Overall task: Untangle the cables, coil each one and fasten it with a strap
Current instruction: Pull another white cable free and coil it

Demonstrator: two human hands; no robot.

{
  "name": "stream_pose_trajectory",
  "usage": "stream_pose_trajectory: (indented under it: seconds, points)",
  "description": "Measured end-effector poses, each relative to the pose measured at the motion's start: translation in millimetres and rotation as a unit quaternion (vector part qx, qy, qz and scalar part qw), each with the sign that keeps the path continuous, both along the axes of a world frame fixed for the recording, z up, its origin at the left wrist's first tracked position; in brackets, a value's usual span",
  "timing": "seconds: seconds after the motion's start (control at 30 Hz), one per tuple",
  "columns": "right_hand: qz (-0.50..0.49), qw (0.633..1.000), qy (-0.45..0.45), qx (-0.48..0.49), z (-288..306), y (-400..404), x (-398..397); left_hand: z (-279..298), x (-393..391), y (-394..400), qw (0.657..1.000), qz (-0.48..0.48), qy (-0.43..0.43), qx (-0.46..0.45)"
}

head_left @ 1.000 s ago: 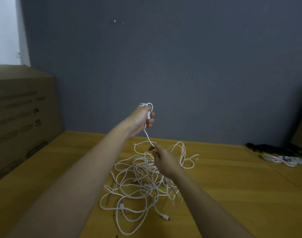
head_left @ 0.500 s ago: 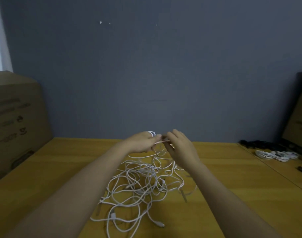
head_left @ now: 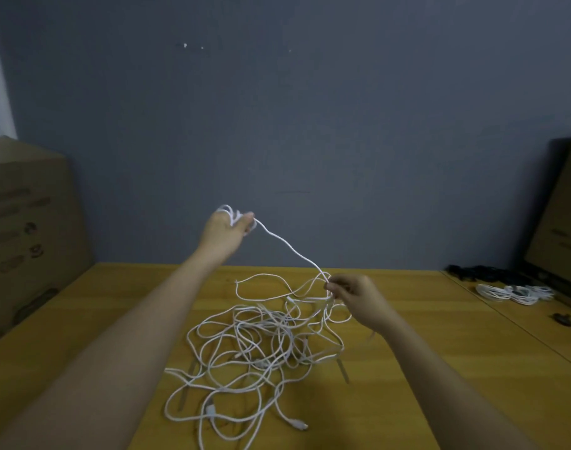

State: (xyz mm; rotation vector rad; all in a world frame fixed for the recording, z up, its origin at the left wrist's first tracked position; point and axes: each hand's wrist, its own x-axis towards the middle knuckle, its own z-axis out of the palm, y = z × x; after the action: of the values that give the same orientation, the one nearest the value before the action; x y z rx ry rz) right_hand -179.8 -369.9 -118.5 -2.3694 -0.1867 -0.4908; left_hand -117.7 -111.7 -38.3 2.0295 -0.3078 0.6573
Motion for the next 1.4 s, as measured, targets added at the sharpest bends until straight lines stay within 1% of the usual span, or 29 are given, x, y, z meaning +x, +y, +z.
stream_pose_trajectory:
  seconds: [0.03,0.07,0.1,0.13,0.2,0.27,0.33,0.43,0.47,0.5,0.57,0.6,0.63,0.7,0.73,0.8,0.87,0.9,0.93,1.0,1.03,1.07,1.13,1.17,1.2,1.27,1.33,1.37,1.4]
  points:
    - [-0.033,0.998,0.010,-0.060,-2.7,-10.6,-1.1,3.7,0.6,7.4,0.999,0.022,-0.008,-0.041]
    - [-0.062,0.990,0.022,-0.123,-5.5,-20.2,-3.7,6.5,1.0,14.1,0.998,0.038,-0.014,-0.056]
    - [-0.079,0.983,0.035,-0.165,-6.8,-26.6,-5.4,10.2,1.0,18.6,0.998,0.042,-0.016,-0.037]
    - [-0.083,0.982,0.047,-0.164,-8.8,-28.8,-7.4,11.8,0.2,20.3,0.999,0.033,-0.009,0.013]
    - [-0.078,0.993,0.032,-0.080,-3.6,-18.4,-10.8,15.0,-4.1,15.5,0.995,0.014,0.007,0.101]
    - [-0.068,0.997,-0.031,0.000,11.0,-0.1,-9.9,13.2,-8.8,4.8,0.992,-0.006,0.015,0.124]
    - [-0.030,0.998,-0.052,0.027,28.7,25.5,-7.7,12.6,-16.7,-9.4,0.988,-0.026,0.017,0.152]
    - [0.067,0.989,0.055,0.122,33.9,69.3,-6.0,15.4,-30.2,-30.4,0.983,-0.065,0.038,0.165]
    - [0.088,0.985,0.070,0.134,30.6,77.4,-4.8,16.1,-35.8,-35.5,0.983,-0.089,0.056,0.154]
    - [0.092,0.983,0.070,0.140,26.4,82.0,-3.9,17.1,-39.8,-38.5,0.981,-0.127,0.085,0.117]
    - [0.068,0.981,0.025,0.182,19.4,81.0,-2.1,22.9,-46.8,-35.4,0.958,-0.229,0.172,0.001]
    - [0.038,0.981,-0.021,0.187,17.6,77.2,-2.0,26.0,-51.1,-30.4,0.940,-0.268,0.206,-0.037]
    - [0.006,0.980,-0.084,0.178,15.9,73.0,-2.1,27.1,-54.1,-24.9,0.930,-0.291,0.220,-0.051]
    - [-0.021,0.967,-0.206,0.148,18.1,70.4,-6.4,29.3,-58.6,-18.6,0.923,-0.309,0.224,-0.054]
    - [-0.025,0.958,-0.247,0.142,21.8,72.2,-7.2,30.1,-61.0,-17.2,0.921,-0.311,0.227,-0.055]
    - [-0.025,0.960,-0.244,0.137,28.7,78.0,-7.3,31.2,-67.0,-18.4,0.916,-0.317,0.239,-0.064]
    - [-0.017,0.977,-0.187,0.098,31.2,80.9,-5.3,33.1,-71.9,-21.0,0.897,-0.344,0.264,-0.081]
    - [-0.010,0.979,-0.173,0.105,34.0,81.3,-4.0,34.8,-74.4,-20.5,0.886,-0.361,0.278,-0.087]
    - [0.007,0.974,-0.168,0.153,37.6,80.8,-3.3,36.4,-76.7,-19.5,0.874,-0.379,0.290,-0.087]
    - [0.058,0.933,-0.158,0.319,51.1,83.3,-5.6,40.3,-81.5,-14.8,0.852,-0.417,0.308,-0.074]
    - [0.070,0.915,-0.159,0.365,57.4,85.1,-5.3,42.2,-84.9,-11.9,0.838,-0.438,0.317,-0.070]
    - [0.072,0.914,-0.162,0.364,61.8,87.6,-4.0,43.9,-88.3,-9.3,0.822,-0.462,0.324,-0.076]
    - [0.081,0.941,-0.126,0.304,59.6,98.6,-1.9,45.5,-94.8,-6.8,0.790,-0.505,0.324,-0.126]
    - [0.087,0.955,-0.092,0.269,52.6,105.4,-2.8,45.8,-96.7,-7.3,0.781,-0.511,0.317,-0.170]
    - [0.096,0.966,-0.060,0.233,42.7,111.2,-4.9,45.7,-96.6,-8.6,0.783,-0.500,0.300,-0.214]
    - [0.100,0.987,-0.028,0.120,19.4,116.7,-9.1,43.4,-90.8,-13.1,0.815,-0.441,0.239,-0.289]
    - [0.105,0.994,-0.038,-0.011,0.1,119.8,-15.4,40.9,-80.8,-17.8,0.841,-0.369,0.178,-0.353]
    - [0.104,0.992,-0.051,-0.046,-5.2,120.6,-18.8,38.6,-74.7,-19.7,0.866,-0.319,0.153,-0.354]
    - [0.101,0.990,-0.070,-0.074,-7.6,121.7,-21.7,34.2,-67.3,-20.7,0.905,-0.254,0.128,-0.317]
